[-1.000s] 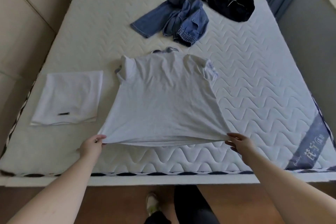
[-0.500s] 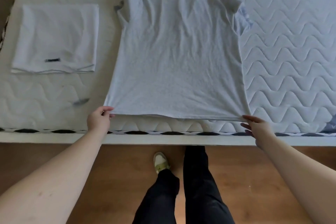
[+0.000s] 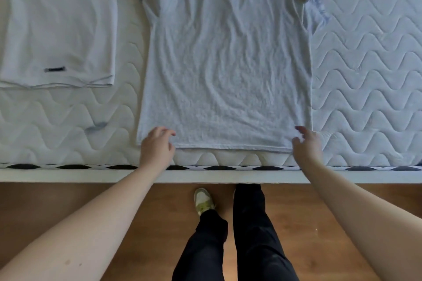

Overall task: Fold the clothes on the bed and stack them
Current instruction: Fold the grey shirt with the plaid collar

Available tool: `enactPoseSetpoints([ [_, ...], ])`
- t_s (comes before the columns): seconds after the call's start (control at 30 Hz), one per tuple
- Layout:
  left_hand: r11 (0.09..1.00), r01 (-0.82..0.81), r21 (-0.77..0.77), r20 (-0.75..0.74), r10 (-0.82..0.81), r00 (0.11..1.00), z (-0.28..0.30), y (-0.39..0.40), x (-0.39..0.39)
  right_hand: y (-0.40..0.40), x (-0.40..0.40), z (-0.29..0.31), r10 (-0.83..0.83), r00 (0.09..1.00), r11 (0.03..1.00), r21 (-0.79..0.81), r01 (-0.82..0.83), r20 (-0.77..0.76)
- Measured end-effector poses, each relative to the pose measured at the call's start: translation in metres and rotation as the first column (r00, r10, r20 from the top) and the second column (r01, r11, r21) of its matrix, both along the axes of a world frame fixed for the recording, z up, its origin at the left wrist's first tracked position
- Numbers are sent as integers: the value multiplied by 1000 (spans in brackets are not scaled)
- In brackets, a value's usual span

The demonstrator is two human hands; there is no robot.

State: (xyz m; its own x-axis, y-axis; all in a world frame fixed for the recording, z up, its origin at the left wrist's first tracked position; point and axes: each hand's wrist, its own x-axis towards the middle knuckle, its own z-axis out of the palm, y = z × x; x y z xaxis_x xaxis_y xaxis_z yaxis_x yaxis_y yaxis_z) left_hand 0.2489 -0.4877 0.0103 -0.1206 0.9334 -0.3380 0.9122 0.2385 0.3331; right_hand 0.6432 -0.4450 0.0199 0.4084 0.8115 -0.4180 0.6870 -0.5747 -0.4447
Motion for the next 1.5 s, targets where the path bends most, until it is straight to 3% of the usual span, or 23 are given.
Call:
enactPoseSetpoints([
  [0.07,976,205,-76,19,-204,979,-5,10,24,7,-27,-1,259,964,962,-69,-262,-61],
  [0.17,909,378,-174,7,-383,924,-16,15,54,11,-58,-12,627,778,754,-218,-620,-47],
  [0.3,820,430,-377,-11,-468,884,-24,13,76,0,-69,-25,796,602,543,-360,-758,-67],
  [0.43,797,464,-387,-85,-532,842,-17,27,88,-6,-51,-29,873,484,432,-366,-824,-60],
  [0.57,800,450,-396,-132,-535,835,-9,58,96,23,-26,-22,839,543,524,-241,-817,-17],
  [0.77,863,419,-282,-161,-473,866,-6,136,140,118,20,3,688,725,716,-135,-684,-25],
  [0.97,860,475,-186,-167,-505,847,-4,244,205,213,62,13,576,818,816,-53,-575,-2],
  [1.17,815,531,-232,-145,-569,810,-21,331,245,277,87,-10,420,907,906,-47,-421,-24],
  [1.37,732,634,-251,-94,-670,736,-30,391,260,316,88,-35,164,980,982,-79,-173,-112],
  [1.5,672,712,-205,-155,-740,654,-27,439,271,354,83,-39,-163,964,986,-69,152,-209],
])
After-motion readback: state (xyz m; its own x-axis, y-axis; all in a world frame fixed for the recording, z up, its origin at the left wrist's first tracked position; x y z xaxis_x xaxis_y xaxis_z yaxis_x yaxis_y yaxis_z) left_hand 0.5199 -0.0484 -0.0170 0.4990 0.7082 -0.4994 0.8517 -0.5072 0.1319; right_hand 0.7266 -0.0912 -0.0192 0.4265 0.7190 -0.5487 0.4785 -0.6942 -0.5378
